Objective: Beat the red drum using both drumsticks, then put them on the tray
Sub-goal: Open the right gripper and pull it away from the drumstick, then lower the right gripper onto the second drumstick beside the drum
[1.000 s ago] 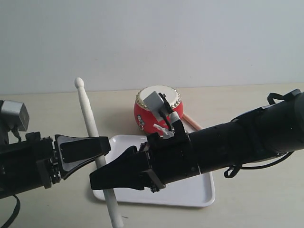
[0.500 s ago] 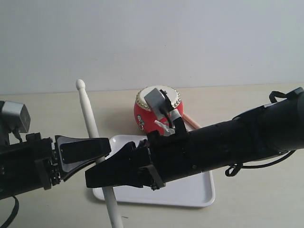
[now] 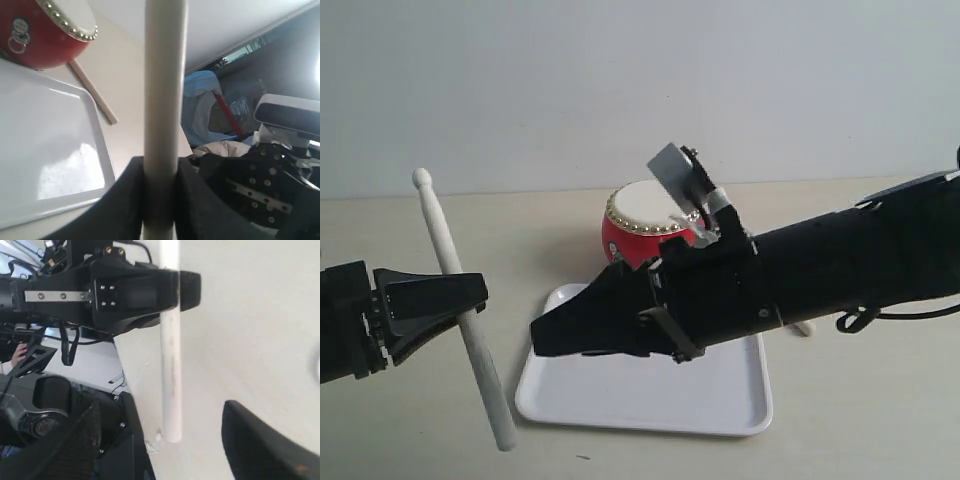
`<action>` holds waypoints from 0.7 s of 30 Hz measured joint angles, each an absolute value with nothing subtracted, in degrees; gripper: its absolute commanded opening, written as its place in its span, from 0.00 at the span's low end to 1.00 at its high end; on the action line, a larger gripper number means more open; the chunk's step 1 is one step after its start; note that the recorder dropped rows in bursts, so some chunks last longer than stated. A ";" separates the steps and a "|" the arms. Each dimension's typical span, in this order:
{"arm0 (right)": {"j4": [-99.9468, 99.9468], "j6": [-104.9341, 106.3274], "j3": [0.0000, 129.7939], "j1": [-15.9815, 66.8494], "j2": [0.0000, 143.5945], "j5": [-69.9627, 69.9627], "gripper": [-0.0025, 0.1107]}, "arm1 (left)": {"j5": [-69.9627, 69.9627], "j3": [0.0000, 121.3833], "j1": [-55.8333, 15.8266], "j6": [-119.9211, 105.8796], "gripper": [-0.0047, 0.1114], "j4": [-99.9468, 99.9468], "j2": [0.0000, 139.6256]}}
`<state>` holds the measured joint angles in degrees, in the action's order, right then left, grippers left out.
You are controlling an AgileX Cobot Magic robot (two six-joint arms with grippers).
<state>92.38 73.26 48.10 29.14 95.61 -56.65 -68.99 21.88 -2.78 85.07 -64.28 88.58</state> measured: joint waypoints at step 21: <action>0.00 13.96 88.03 16.24 108.20 -54.69 0.57 | -68.99 21.88 -0.74 88.90 0.04 -68.18 88.58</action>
<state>0.00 13.96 88.03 16.24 108.20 -54.69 -68.99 21.88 -0.74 88.90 -68.18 88.58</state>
